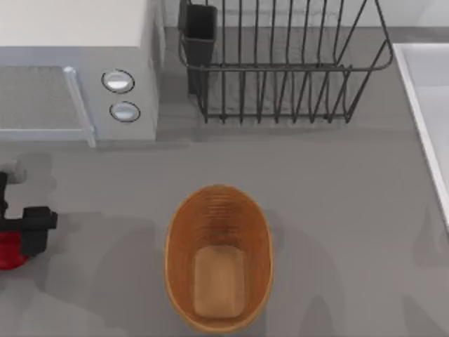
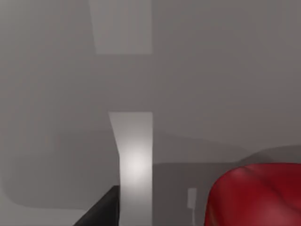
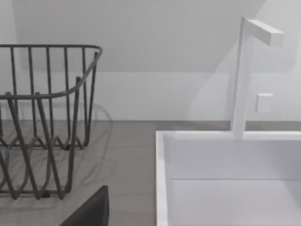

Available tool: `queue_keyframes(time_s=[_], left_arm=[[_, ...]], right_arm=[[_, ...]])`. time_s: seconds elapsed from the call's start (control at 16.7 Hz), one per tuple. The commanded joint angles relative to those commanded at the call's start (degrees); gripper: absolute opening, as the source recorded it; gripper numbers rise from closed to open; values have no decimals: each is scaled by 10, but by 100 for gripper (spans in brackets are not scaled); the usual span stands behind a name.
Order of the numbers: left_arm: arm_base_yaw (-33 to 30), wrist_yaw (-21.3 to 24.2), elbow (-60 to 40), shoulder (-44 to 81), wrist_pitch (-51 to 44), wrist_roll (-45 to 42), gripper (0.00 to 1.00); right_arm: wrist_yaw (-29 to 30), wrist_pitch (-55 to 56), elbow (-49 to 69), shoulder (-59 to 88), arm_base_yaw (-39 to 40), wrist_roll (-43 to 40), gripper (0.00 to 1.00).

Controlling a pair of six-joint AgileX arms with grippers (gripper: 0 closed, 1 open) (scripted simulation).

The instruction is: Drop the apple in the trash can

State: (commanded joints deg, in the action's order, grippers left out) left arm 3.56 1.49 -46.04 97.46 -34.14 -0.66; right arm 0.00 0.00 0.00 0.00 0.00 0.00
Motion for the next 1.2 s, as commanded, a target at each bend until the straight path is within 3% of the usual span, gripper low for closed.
queue_keyframes(time_s=[0.48,1.2], left_arm=[[0,0,0,0,0,0,2],[3,-14,-25,-14,-26,-6,0]], right_arm=[[0,0,0,0,0,0,100],[0,0,0,0,0,0,100]])
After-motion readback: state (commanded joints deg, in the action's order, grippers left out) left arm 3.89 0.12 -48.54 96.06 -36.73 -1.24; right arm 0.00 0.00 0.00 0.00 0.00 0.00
